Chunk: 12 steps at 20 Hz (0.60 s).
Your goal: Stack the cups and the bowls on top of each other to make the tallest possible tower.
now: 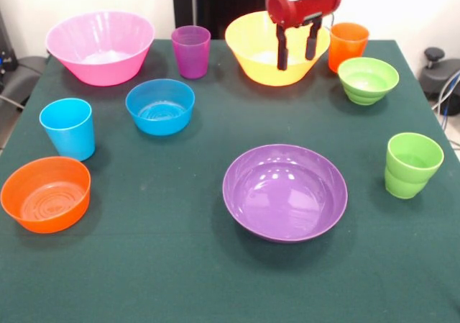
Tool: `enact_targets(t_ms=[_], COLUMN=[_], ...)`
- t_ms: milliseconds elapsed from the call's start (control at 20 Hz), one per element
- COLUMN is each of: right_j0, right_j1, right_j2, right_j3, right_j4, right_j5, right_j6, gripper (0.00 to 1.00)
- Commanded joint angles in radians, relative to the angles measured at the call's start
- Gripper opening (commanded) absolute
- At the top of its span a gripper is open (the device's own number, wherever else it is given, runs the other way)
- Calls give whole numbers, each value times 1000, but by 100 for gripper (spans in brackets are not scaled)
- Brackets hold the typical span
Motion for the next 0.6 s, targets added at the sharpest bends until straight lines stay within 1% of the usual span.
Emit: enact_targets(t_ms=[50, 200, 350, 450, 500, 600], right_j0=[-41, -62, -79, -72, -63, -55], right_j1=[79, 102, 102, 100, 107, 129], right_j2=[97, 112, 124, 98, 79, 52], right_j3=[-123, -161, -180, -213, -243, -275], right_j4=[-89, -86, -85, -100, -107, -124], right_j5=[121, 142, 155, 164, 182, 184], right_j6=[-146, -155, -158, -141, -130, -112], gripper=[100, 100, 100, 100, 100, 100])
